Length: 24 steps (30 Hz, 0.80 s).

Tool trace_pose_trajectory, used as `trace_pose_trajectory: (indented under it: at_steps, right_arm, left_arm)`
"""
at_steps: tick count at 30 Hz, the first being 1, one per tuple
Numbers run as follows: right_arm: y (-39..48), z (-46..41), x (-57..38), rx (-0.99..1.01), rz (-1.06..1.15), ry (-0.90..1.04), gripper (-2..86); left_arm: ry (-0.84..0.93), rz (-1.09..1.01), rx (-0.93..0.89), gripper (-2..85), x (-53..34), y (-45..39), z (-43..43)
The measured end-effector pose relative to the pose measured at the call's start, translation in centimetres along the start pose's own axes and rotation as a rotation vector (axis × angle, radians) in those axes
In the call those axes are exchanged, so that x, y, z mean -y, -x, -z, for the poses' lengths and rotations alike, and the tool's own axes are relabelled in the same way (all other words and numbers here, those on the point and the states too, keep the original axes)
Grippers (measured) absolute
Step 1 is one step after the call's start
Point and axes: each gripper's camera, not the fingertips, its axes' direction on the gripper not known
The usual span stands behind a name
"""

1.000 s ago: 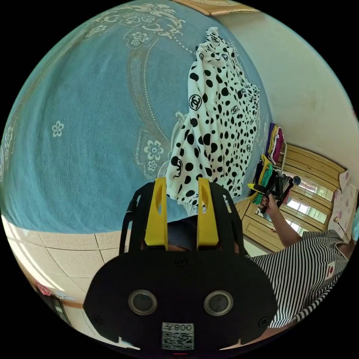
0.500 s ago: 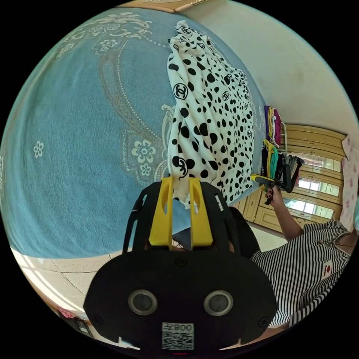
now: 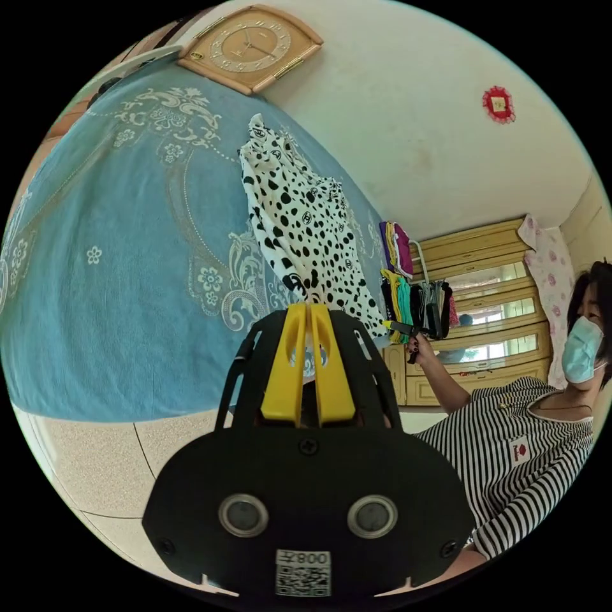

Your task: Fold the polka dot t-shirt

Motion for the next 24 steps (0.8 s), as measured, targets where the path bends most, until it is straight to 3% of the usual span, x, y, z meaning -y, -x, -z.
trace_pose_trajectory:
  at_steps: [8, 13, 24]
  right_arm:
    - [-1.1, 1.7, -7.9, 0.049, -0.009, -0.036, 0.4]
    - [-2.5, -2.1, -10.0, -0.01, -0.105, 0.041, 0.7]
    - [4.4, -4.3, -10.0, -0.137, -0.002, 0.02, 6.9]
  left_arm:
    - [0.0, 0.01, 0.053, 1.5, -6.1, 1.4, 1.2]
    - [0.017, 0.175, 0.023, 2.4, -9.0, 5.5, -1.6]
    - [0.107, 0.14, 0.136, 8.8, -11.2, 7.2, -2.2]
